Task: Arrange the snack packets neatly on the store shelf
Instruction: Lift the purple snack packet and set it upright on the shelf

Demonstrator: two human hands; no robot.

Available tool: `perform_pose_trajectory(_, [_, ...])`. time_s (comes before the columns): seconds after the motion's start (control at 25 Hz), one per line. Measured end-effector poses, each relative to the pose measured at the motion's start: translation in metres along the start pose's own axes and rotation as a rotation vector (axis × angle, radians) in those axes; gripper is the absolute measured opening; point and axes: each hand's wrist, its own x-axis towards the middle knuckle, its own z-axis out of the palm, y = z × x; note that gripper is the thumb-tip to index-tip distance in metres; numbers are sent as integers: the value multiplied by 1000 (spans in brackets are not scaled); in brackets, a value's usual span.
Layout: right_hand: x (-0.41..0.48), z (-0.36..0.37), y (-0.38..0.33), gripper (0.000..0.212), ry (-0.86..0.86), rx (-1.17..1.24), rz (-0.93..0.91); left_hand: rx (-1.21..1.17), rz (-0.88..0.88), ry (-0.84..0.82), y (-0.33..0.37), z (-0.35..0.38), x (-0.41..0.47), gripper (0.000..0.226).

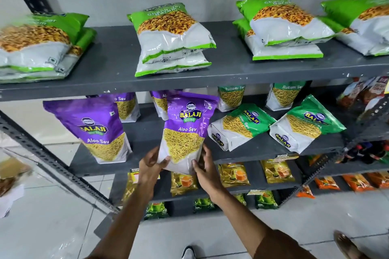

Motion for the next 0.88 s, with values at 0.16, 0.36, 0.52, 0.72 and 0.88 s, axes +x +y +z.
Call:
perform_pose_trajectory(0.16, [-63, -18, -9, 62, -88, 90, -99, 38, 124, 102, 3, -20, -92, 57])
perform_pose_trajectory(0.36, [-121, -36, -11, 65, -184, 100, -156, 42, 220, 149, 2, -33, -168, 65])
perform_pose_trajectory(0.52, [-120, -38, -13, 64, -202, 76, -176, 65, 193, 196, 4, -31, -170, 59])
perform_pose_trajectory(0.72, [-95, -31, -7, 59, -177, 36, -137, 160, 139, 84, 4, -27, -135, 38])
perform_pose_trajectory(0.88, [-57, -22, 2, 66, -133, -39, -92, 309, 99, -22, -4, -26, -82, 42])
